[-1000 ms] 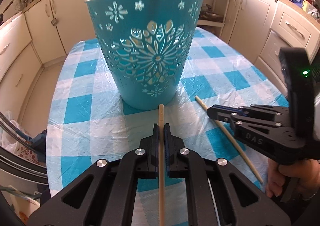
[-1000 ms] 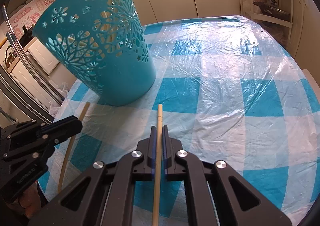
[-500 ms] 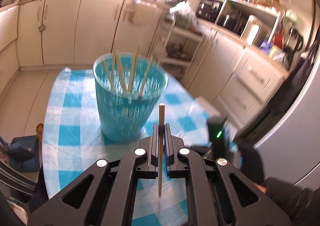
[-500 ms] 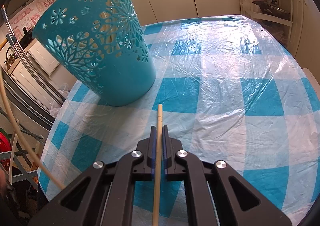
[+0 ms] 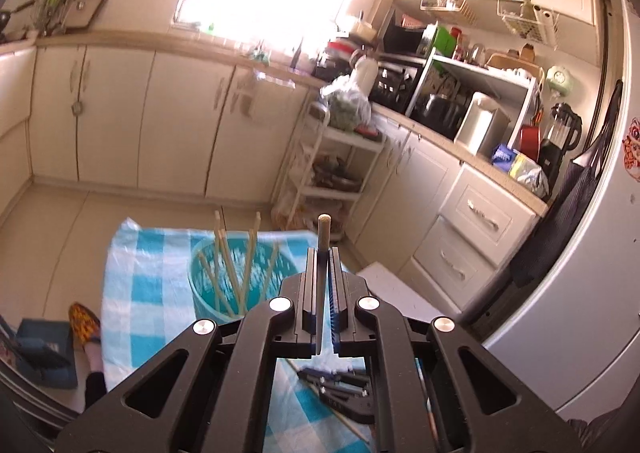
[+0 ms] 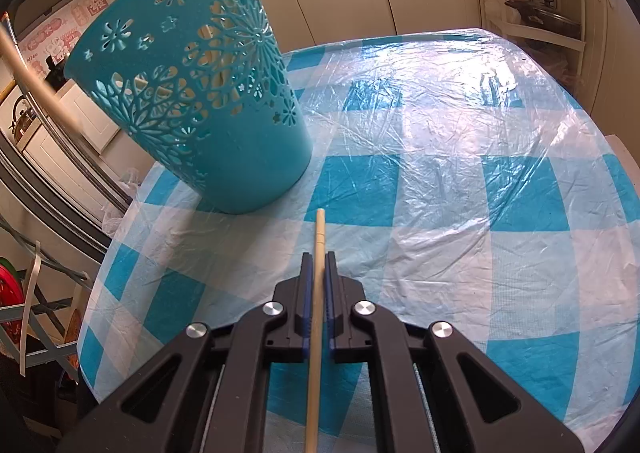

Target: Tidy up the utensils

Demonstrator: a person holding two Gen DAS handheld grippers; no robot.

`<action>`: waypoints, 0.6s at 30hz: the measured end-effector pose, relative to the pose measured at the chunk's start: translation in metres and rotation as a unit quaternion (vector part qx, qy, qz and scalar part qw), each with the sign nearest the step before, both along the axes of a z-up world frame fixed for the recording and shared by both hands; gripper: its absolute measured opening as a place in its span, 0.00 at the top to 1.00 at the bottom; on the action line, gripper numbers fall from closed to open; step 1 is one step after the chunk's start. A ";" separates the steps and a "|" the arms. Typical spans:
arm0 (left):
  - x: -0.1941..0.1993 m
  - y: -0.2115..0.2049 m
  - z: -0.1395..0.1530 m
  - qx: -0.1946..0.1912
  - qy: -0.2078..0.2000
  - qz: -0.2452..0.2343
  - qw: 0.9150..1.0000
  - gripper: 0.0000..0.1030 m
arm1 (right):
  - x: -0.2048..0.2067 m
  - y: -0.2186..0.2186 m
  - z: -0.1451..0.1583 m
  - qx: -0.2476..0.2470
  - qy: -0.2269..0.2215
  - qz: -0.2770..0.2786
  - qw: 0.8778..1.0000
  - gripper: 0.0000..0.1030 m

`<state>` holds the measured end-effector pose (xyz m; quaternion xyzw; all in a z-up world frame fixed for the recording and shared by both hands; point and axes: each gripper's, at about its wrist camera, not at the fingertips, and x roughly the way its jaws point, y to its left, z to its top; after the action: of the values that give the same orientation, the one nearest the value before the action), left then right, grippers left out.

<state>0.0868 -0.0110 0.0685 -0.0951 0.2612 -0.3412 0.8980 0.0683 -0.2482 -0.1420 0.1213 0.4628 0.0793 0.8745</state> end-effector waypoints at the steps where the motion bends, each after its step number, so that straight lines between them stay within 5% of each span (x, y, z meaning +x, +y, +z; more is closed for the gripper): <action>1: 0.002 0.003 0.009 -0.002 -0.009 0.005 1.000 0.95 | 0.000 0.000 0.000 0.000 0.000 0.000 1.000 0.94; 10: 0.024 0.017 0.052 0.018 -0.068 0.068 0.995 0.95 | 0.000 -0.001 0.000 0.001 0.000 0.000 1.000 0.94; 18: 0.076 -0.001 -0.004 0.092 -0.029 0.102 0.990 0.95 | 0.000 0.001 -0.001 0.001 -0.003 0.007 1.000 0.88</action>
<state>0.1628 -0.0123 0.0646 -0.0278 0.2543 -0.2251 0.9401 0.0680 -0.2468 -0.1427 0.1188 0.4612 0.0864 0.8750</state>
